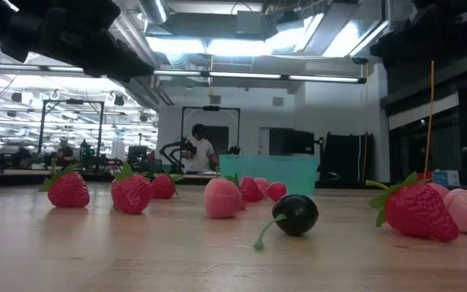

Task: Pick and placing Produce into tupperware
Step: Put the pink peach into the blue bin

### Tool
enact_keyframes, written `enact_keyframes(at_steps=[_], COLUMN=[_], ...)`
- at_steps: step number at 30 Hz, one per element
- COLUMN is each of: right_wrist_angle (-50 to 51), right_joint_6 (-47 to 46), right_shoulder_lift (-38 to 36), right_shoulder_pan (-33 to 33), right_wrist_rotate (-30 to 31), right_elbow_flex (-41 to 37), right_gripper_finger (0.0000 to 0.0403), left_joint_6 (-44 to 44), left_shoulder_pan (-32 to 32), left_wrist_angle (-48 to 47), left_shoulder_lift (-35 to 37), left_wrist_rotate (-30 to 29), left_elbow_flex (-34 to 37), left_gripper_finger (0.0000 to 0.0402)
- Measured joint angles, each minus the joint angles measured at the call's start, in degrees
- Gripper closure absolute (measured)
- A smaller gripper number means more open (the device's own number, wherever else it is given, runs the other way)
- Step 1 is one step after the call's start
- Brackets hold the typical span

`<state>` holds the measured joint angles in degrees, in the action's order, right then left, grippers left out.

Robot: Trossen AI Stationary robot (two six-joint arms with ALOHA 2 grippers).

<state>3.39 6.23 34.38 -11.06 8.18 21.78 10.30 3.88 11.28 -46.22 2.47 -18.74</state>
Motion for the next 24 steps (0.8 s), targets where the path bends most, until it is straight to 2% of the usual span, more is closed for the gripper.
enact_keyframes(at_steps=[5, 12, 17, 24], right_wrist_angle=[-1.1, 0.9, 9.8, 21.9], right_joint_6=[-3.3, -4.4, -4.3, -7.2], right_shoulder_lift=[0.0, 0.3, 2.6, 9.9], right_shoulder_pan=[0.0, 0.0, 0.0, 0.0], right_wrist_rotate=[0.4, 1.2, 3.1, 2.9], right_elbow_flex=[0.0, 0.0, 4.6, 14.7], right_gripper_finger=[0.0390, 0.0389, 0.0389, 0.0389], left_joint_6=[0.5, -0.6, -2.8, -4.2], left_shoulder_pan=[0.0, 0.0, 0.0, -0.4], left_wrist_angle=[-8.5, -10.9, -10.9, -10.7], left_shoulder_lift=[-1.5, -6.2, -8.3, -9.4], left_wrist_rotate=[-2.8, -2.4, -3.2, -3.2], left_elbow_flex=[-5.7, -8.8, -8.8, -8.8], left_gripper_finger=[0.0400, 0.0400, 0.0394, 0.0400])
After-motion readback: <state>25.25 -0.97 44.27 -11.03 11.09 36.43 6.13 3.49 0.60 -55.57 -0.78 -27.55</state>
